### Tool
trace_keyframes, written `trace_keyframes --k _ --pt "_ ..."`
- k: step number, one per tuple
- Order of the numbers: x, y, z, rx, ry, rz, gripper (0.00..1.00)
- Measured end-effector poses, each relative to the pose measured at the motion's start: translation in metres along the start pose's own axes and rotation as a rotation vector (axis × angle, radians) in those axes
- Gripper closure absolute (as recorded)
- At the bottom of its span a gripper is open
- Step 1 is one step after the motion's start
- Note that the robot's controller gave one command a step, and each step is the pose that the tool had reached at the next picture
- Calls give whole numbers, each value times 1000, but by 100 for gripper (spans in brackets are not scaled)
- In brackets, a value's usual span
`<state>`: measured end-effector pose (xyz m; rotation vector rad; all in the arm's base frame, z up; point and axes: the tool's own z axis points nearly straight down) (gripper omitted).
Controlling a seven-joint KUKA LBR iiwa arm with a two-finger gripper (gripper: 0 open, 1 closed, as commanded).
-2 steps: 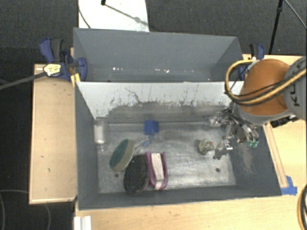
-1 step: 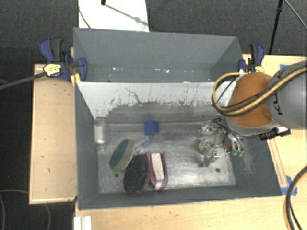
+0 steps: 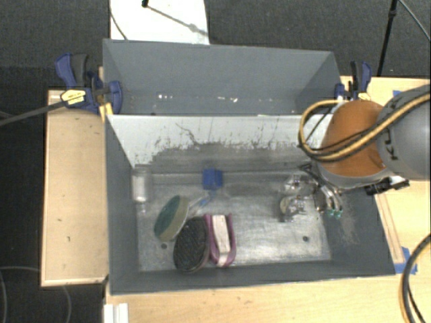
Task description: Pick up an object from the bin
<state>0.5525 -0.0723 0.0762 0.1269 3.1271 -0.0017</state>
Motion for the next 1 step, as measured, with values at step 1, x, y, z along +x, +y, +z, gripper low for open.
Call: trace_keyframes --k 1 --pt "2 0 -149 0 0 -75 100"
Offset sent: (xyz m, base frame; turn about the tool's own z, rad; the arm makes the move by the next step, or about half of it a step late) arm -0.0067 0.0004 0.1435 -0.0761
